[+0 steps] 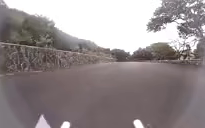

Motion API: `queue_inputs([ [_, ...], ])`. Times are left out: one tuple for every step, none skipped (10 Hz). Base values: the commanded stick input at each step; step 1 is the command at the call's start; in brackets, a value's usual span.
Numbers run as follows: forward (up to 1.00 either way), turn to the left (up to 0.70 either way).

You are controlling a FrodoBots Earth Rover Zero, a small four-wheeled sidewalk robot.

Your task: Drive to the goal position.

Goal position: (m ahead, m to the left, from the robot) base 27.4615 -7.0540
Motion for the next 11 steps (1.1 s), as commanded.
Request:
queue_inputs([
  [0.50,-0.01],
  [0.50,-0.14],
  [0.50,-0.26],
  [0.50,-0.39],
  [0.50,-0.44],
  [0.50,-0.05],
  [0.50,0.00],
  [0.50,0.00],
  [0.50,0.00],
  [0.50,0.00],
  [0.50,0.00],
])
